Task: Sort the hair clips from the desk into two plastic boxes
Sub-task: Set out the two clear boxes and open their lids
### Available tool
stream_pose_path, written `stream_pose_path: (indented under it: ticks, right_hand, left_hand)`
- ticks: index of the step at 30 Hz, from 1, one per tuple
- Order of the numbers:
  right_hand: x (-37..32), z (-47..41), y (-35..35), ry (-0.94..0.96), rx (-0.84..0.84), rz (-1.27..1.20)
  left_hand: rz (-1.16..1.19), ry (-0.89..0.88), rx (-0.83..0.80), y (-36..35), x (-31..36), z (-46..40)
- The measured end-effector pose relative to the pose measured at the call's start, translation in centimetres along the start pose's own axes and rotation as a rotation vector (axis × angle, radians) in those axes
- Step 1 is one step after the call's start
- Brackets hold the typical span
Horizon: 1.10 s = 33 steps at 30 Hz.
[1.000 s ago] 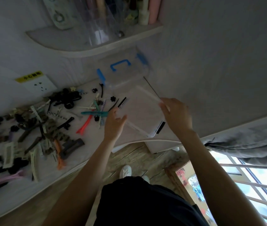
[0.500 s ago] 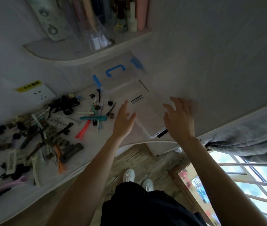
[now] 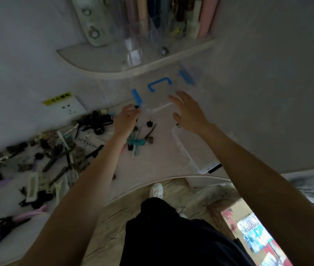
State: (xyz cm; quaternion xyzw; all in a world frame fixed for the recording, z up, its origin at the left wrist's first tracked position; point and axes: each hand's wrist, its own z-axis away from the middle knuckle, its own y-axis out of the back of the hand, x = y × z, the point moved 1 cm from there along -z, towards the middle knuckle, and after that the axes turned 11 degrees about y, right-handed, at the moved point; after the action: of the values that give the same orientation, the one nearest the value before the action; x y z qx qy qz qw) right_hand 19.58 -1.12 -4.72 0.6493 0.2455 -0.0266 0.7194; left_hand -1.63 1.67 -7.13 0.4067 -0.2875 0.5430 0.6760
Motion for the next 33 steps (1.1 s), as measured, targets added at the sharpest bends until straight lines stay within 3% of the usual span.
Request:
stream_pose_path:
  ticks: [2,5,9,13,17,22,28,31,33]
  right_hand:
    - [-0.1,-0.4,-0.8,-0.014,-0.025,0.019]
    - [0.0,0.3,-1.5,0.001,0.072,0.048]
    - [0.8,1.6,-1.0,-0.004,0.136,0.081]
    - [2.0,0.8,0.2,-0.177,0.292,0.041]
    - [2.2,-1.0,0.3,-0.278,0.216,-0.109]
    - [1.5,-2.5,0.1,-0.384,0.321,-0.002]
    - [2.6,-3.3,0.8,-0.484,0.331,-0.090]
    - [2.4,-3.1,0.6,-0.414,0.248,0.048]
    - [1.0,-2.8,1.0,-0.232,0.340,0.089]
  left_hand:
    - [0.038,0.005,-0.011,-0.9,0.6,-0.5]
    - [0.045,0.006,-0.022,-1.3,1.5,-1.3]
    - [-0.086,-0.059,-0.061,-1.5,1.9,-2.1]
    - [-0.146,-0.054,-0.066,-1.0,0.8,-2.6]
    - [-0.068,-0.015,-0.046,0.5,-0.2,-2.6]
    - [0.016,-0.001,0.039,2.1,-0.9,-2.5]
    - [0.127,0.066,-0.018,3.0,-1.4,-2.8]
    - [0.204,0.139,-0.060,3.3,-1.3,-2.7]
    - [0.252,0.171,-0.079,3.2,-1.1,-2.6]
